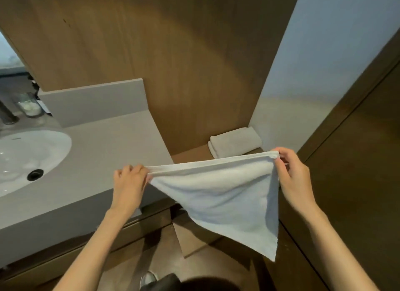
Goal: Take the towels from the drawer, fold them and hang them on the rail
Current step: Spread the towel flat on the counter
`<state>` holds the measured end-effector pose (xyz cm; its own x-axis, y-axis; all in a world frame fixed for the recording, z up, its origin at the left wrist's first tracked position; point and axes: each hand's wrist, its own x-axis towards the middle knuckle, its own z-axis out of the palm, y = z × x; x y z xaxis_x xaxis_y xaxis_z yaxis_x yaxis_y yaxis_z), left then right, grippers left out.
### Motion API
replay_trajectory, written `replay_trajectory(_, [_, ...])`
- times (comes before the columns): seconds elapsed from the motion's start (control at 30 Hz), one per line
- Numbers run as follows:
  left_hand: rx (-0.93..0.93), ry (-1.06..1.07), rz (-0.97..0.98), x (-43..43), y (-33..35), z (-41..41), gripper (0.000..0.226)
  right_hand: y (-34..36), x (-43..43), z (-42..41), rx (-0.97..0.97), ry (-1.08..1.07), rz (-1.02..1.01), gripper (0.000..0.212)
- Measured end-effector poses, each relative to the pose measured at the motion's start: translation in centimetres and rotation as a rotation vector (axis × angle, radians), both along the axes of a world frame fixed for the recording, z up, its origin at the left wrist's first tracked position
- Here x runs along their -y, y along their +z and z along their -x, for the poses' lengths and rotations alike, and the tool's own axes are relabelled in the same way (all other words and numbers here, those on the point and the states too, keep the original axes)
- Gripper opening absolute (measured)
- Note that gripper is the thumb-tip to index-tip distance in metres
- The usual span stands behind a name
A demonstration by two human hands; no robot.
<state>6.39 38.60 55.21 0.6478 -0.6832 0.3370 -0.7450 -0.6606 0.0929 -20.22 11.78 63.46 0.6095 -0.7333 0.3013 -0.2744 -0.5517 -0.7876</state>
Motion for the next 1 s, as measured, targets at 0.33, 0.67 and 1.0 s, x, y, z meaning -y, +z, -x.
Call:
replay_trajectory(0.33, [0.268, 0.074, 0.528, 1.9, 7.4, 7.7, 0.02, 1.8, 1.7, 5.2, 0.21, -0.25, 0.078, 0.015])
replay_trajectory(0.67, [0.073, 0.089, -0.065, -3.9, 0.8, 9.1, 0.039, -9.0, 1.2, 5.6, -0.365, -0.076, -0.072, 0.024])
replay_trajectory(1.0, [0.203, 0.147, 0.021, -9.0, 5.2, 4.6, 0.031, -5.0, 1.2, -2.8, -0.293, 0.204, 0.008, 0.015])
